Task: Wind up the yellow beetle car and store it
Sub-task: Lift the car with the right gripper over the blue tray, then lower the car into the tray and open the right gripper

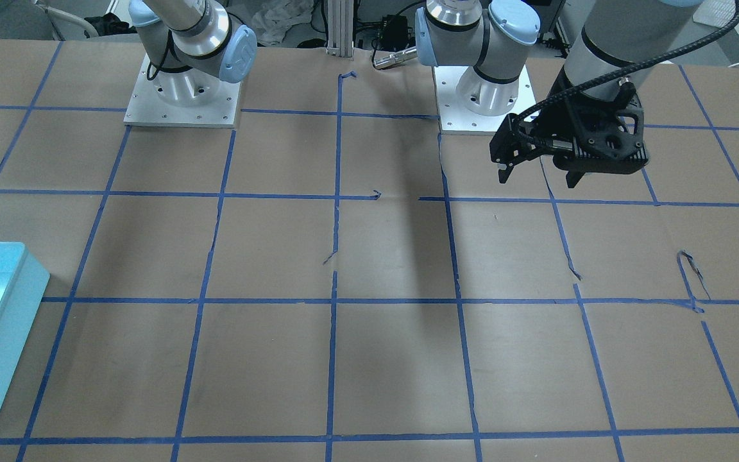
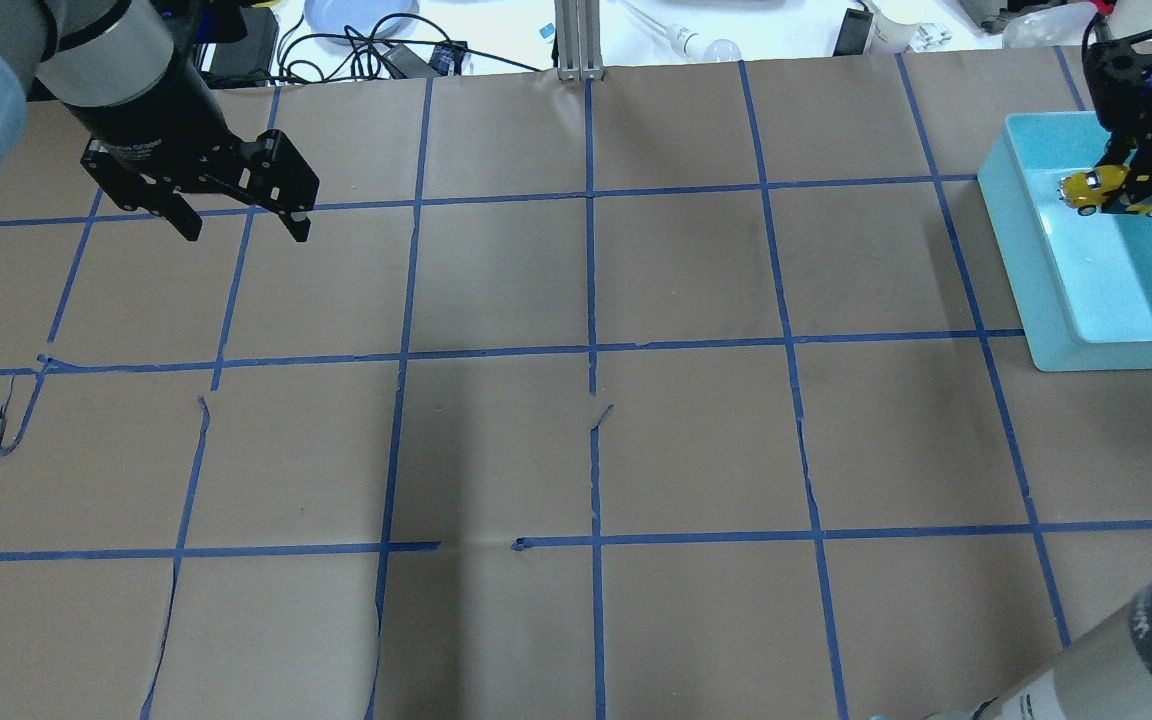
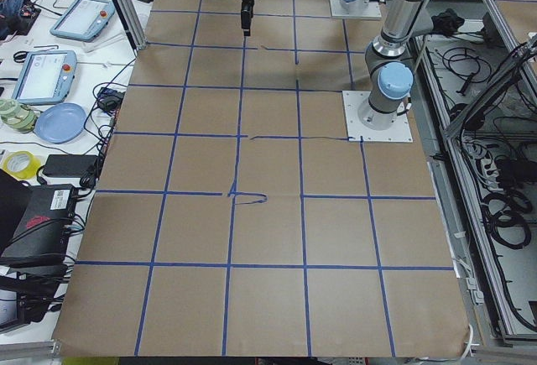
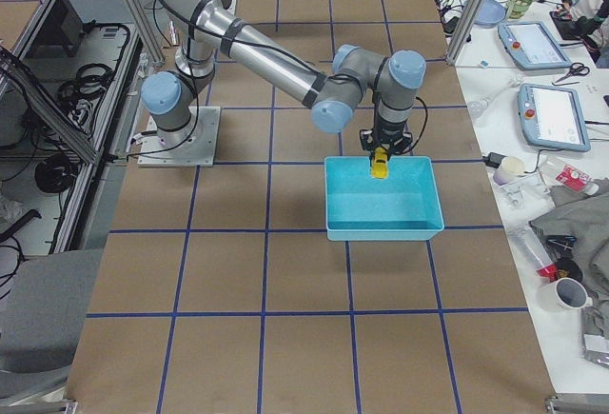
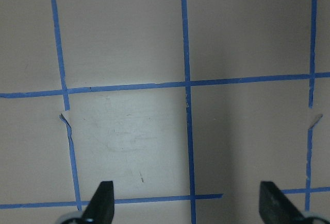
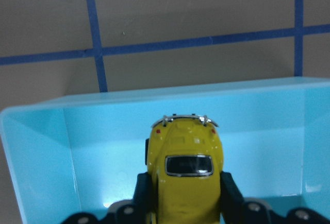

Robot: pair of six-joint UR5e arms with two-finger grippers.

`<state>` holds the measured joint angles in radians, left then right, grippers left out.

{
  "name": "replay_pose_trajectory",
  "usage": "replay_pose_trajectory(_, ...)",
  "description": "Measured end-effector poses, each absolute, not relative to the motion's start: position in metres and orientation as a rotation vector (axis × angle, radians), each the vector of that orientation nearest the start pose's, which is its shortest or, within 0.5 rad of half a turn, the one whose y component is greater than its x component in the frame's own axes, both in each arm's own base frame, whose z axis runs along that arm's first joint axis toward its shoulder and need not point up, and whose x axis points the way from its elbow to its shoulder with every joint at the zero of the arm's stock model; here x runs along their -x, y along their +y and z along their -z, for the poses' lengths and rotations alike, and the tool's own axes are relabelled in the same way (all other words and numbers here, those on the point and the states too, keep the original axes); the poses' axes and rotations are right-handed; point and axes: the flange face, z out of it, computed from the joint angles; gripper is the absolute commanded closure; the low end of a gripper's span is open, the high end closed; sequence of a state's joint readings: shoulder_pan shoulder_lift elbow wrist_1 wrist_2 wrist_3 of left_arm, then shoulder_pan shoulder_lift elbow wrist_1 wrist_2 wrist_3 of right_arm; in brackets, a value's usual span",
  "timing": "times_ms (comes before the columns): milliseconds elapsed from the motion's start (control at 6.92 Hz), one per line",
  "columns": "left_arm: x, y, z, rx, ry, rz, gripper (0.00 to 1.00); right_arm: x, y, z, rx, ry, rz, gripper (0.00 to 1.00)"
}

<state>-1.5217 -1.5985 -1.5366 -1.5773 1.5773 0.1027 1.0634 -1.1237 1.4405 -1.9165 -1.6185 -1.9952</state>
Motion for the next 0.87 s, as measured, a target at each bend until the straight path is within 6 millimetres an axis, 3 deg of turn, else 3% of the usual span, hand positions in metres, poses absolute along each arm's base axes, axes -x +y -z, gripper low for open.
replay_pose_trajectory(289,0.107,-0.51,-0.489,-0.085,3.125,-0.006,0.0,0.246,-0.639,-0.285,2.15,2.317,-0.053,1.0)
replay_pose_trajectory(578,0.106,-0.509,-0.487,-0.085,3.116,-0.012,0.0,0.254,-0.64,-0.252,2.167,2.257,-0.04,1.0)
replay_pose_trajectory(723,0.106,-0.508,-0.486,-0.084,3.114,-0.015,0.0,0.252,-0.639,-0.242,2.169,2.244,-0.02,0.88)
replay_pose_trajectory(867,0.106,-0.508,-0.486,-0.084,3.114,-0.016,0.0,0.252,-0.64,-0.232,2.172,2.242,-0.007,0.5)
